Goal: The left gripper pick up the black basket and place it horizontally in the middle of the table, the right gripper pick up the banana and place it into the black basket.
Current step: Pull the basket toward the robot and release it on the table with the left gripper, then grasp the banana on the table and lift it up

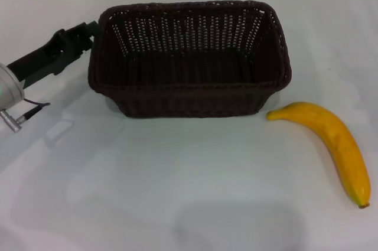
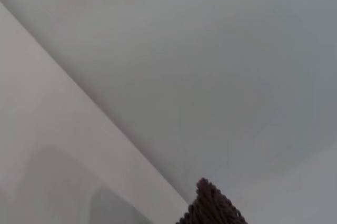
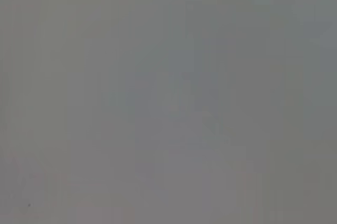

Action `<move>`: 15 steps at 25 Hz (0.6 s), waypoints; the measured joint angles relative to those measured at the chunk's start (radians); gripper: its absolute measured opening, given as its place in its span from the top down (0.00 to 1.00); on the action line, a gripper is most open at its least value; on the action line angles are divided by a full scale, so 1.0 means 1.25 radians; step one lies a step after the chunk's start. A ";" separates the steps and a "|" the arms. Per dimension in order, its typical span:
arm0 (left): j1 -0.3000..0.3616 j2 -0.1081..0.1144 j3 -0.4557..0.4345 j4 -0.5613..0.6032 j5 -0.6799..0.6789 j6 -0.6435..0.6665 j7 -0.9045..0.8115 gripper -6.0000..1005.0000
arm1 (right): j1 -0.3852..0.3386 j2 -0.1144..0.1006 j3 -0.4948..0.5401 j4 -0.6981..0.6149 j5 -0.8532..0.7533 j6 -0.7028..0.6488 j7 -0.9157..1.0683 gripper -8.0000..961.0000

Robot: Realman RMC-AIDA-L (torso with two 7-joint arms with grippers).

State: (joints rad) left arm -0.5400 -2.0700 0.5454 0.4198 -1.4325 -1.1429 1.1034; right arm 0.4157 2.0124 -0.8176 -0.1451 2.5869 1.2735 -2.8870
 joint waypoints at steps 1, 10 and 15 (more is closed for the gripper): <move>0.000 0.001 0.000 0.000 0.000 -0.002 0.004 0.59 | 0.000 0.000 0.000 0.001 0.000 0.000 0.000 0.09; 0.077 -0.002 -0.003 0.032 -0.166 -0.062 0.189 0.35 | -0.008 -0.002 -0.055 -0.002 -0.001 0.006 0.124 0.09; 0.149 -0.003 -0.005 -0.007 -0.380 -0.093 0.329 0.16 | -0.059 -0.024 -0.178 -0.101 -0.029 -0.003 0.333 0.09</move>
State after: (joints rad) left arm -0.3536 -2.0744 0.5392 0.4111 -1.9069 -1.2585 1.5148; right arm 0.3422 1.9827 -1.0399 -0.2718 2.5506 1.2702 -2.4710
